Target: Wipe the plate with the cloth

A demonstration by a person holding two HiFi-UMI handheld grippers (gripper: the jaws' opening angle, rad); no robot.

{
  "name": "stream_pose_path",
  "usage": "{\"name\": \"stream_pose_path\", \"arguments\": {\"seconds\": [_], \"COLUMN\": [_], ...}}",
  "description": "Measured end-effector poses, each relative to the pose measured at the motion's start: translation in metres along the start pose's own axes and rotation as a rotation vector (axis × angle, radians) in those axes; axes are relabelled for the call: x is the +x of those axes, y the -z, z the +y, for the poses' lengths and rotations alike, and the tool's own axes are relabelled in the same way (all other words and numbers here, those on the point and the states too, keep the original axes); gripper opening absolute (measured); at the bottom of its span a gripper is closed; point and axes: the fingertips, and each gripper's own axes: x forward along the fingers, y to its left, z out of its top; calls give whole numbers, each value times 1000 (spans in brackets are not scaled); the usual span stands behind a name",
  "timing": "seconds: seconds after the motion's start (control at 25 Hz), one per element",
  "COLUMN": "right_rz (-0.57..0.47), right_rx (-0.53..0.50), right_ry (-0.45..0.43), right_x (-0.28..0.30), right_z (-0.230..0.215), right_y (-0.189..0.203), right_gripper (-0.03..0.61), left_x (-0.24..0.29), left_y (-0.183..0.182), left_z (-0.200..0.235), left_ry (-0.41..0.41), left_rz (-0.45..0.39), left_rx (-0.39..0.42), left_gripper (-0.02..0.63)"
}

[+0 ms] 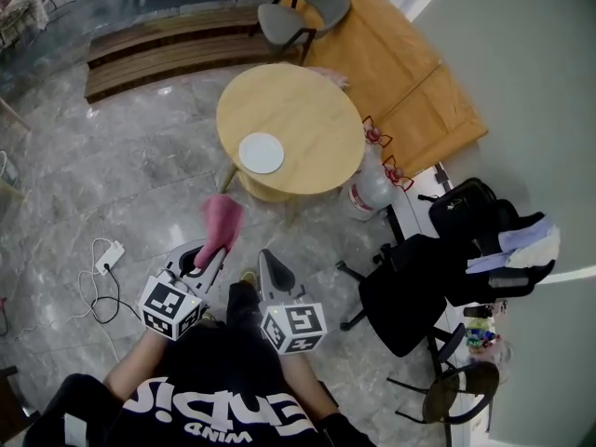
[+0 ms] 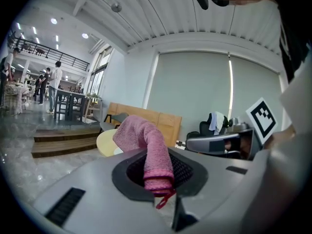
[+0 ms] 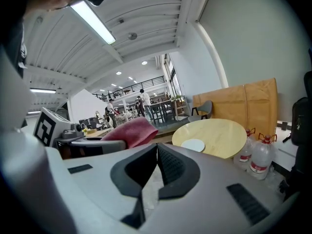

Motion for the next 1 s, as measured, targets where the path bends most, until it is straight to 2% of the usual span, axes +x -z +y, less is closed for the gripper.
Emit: {"name": "stream_pose_path", "arguments": {"seconds": [0.48,0.72,1.0], "right_rz": [62,97,105], "right_rx": [41,62,70], "right_ry": [-13,-19,-68], "right_x": [55,70,92], "right_z": [-72,-114,-151], "right_y": [-12,-16,-31], "right_gripper": [23,23,23], "left_x": [89,134,175], "left_y": [-15,-23,-36], "left_z": [34,35,42], "left_ry": [-15,-14,-63], "left_rz": [40,53,56], "left_rx": [-28,-38,-35], "left_gripper": [51,51,51]}}
